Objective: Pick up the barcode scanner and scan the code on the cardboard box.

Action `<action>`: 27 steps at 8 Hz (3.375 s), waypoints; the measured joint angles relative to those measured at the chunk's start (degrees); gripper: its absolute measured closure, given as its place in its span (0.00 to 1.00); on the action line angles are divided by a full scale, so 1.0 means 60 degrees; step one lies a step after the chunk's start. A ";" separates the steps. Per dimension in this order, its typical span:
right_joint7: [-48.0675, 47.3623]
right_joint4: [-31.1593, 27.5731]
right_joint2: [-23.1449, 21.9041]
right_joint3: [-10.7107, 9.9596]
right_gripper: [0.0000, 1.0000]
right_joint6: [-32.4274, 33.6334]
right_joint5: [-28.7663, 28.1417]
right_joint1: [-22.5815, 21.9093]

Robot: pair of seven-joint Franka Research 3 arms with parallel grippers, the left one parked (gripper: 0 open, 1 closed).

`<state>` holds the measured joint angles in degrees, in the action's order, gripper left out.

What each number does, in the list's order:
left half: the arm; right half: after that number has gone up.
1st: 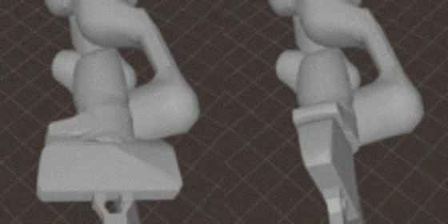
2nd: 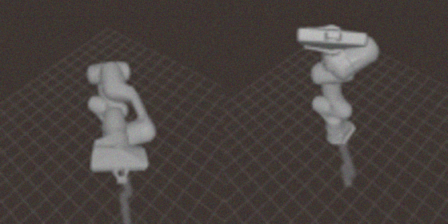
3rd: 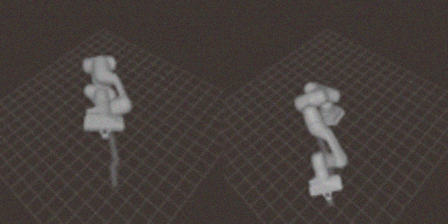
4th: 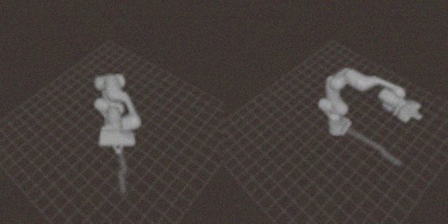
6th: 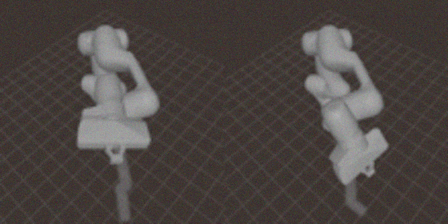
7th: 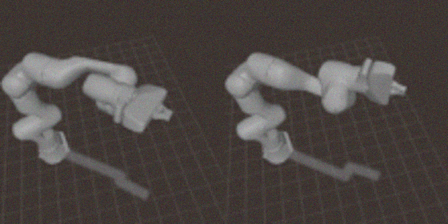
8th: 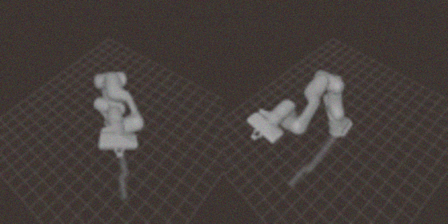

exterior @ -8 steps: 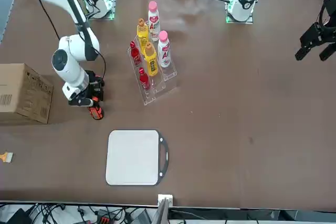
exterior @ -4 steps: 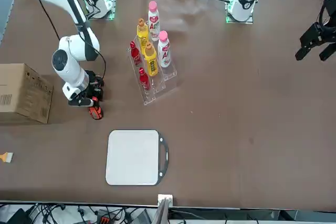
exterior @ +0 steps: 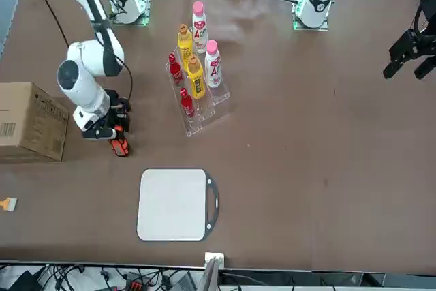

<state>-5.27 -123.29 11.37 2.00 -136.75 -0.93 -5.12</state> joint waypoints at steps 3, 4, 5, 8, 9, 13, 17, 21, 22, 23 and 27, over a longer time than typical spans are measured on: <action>0.0336 0.1446 -0.1568 -0.0143 0.57 0.3217 0.0029 0.0888; 0.0952 0.1742 -0.1780 -0.0178 0.57 0.3571 0.0049 0.1531; 0.1842 0.1979 -0.1822 -0.0217 0.57 0.3641 0.0071 0.2280; 0.4953 0.2511 -0.1445 -0.0293 0.57 0.3643 0.0093 0.4712; 0.5717 0.2704 -0.1192 -0.0304 0.57 0.3642 0.0093 0.5309; 0.6633 0.3401 -0.0336 -0.0221 0.57 0.3621 0.0093 0.6025; 0.6633 0.3619 -0.0269 -0.0110 0.57 0.3629 0.0093 0.5980; 0.6633 0.3629 -0.0253 -0.0096 0.57 0.3630 0.0093 0.5975; 0.6633 0.3639 -0.0253 -0.0078 0.57 0.3631 0.0092 0.5960; 0.6627 0.3684 -0.0268 -0.0032 0.57 0.3710 0.0087 0.5911; 0.3916 0.3740 -0.0726 0.0127 0.57 0.5215 0.0033 0.4004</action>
<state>18.22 -100.85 7.01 2.77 -105.46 -0.74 18.91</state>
